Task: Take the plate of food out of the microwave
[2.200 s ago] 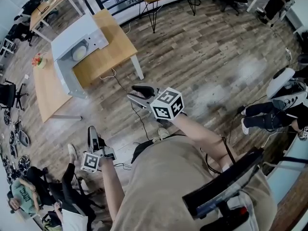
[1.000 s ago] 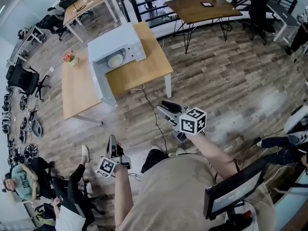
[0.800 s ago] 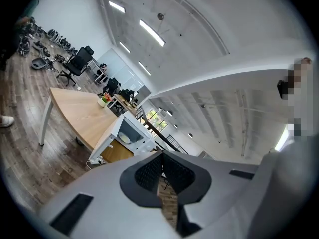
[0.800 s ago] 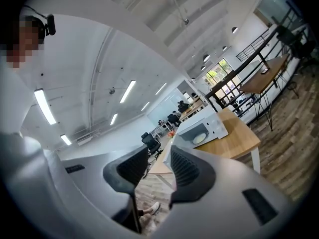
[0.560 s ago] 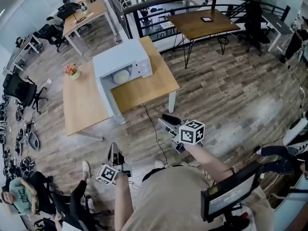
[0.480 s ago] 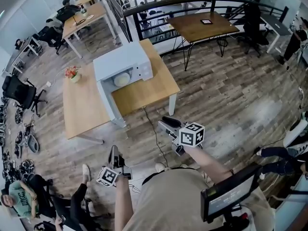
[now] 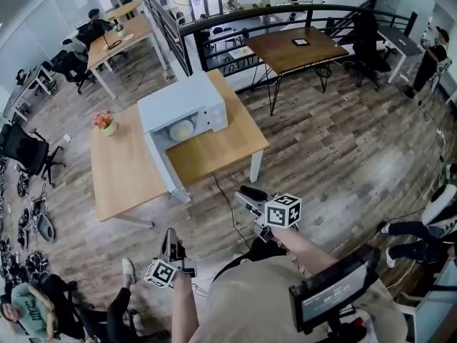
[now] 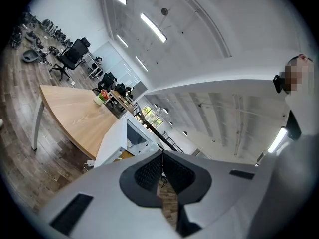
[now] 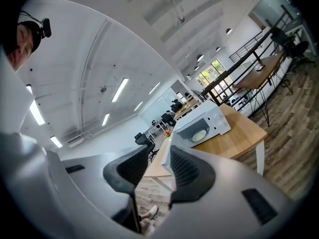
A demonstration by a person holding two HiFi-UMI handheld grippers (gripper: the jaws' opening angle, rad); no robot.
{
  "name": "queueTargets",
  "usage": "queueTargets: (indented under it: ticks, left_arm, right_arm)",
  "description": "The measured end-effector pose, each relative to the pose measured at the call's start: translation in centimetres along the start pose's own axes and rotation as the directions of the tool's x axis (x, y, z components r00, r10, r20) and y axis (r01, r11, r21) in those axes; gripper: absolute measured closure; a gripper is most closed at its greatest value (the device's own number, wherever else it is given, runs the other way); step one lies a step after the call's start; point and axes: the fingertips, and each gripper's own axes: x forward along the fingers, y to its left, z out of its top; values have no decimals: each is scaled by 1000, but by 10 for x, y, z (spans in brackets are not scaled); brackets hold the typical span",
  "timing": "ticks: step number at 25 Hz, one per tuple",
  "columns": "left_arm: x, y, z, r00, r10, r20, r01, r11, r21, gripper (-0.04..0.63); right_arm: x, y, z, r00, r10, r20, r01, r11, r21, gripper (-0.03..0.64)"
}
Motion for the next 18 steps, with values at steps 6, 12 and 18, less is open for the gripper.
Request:
queueTargets:
  ticks: [6,12,18]
  left_arm:
    - [1,6,5,1000,25,17,-25,1000,-5,589]
    - [20,-1,-14,997,67,23,-66,997,-50,589]
    - [56,-40,-14,995,88,39,-85,993,-78,589]
  right_arm:
    - [8,4,18,1000,21,18,-21,1000,-20,474]
    - [6,-18,32,999,51,-6,-51,999,-2,474]
    - [-3,-43,76,997,70,-14,-70,998,0,474]
